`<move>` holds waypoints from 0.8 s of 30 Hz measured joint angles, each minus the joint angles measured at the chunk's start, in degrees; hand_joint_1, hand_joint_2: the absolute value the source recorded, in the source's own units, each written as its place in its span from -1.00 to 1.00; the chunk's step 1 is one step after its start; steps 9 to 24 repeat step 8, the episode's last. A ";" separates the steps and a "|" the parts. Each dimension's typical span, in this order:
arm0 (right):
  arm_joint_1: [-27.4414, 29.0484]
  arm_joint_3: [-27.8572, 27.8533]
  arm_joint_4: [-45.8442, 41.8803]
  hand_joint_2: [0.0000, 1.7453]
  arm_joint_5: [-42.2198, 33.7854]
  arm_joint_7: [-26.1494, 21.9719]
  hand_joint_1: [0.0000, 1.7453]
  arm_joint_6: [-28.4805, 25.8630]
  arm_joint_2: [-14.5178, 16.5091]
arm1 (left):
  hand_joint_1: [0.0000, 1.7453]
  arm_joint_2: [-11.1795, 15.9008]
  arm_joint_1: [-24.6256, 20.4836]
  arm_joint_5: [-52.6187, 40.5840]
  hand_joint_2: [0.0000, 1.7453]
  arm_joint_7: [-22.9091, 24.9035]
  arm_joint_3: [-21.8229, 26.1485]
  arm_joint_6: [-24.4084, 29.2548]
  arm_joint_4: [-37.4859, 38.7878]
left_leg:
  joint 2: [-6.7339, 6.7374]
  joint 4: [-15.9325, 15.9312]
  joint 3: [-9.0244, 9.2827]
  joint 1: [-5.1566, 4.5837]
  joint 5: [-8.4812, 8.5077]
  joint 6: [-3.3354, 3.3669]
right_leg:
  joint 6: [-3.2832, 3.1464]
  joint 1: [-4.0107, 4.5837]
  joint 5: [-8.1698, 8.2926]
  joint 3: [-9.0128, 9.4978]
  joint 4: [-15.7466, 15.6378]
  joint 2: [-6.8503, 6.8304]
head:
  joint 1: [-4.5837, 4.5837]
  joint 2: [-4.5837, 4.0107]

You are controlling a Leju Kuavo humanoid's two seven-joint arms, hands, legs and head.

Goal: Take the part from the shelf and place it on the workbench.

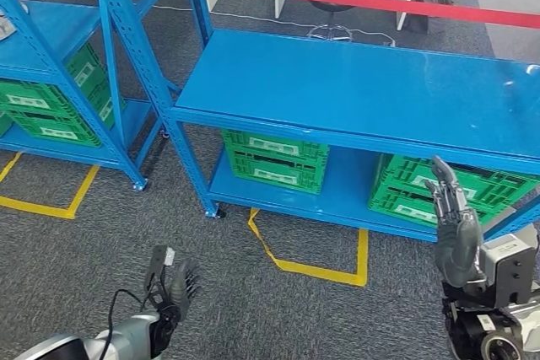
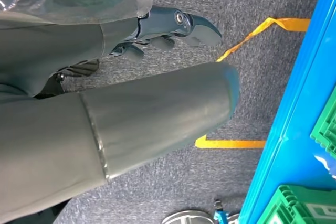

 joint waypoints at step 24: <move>-0.30 0.19 -1.70 -1.00 -1.19 2.01 -1.00 -2.94 -0.74 | -1.00 -0.18 -0.09 -0.24 -1.00 0.16 0.00 0.15 0.00 | 0.00 0.00 0.00 0.00 0.00 0.00 | 0.00 0.00 0.00 0.01 0.00 0.00 | 0.00 0.00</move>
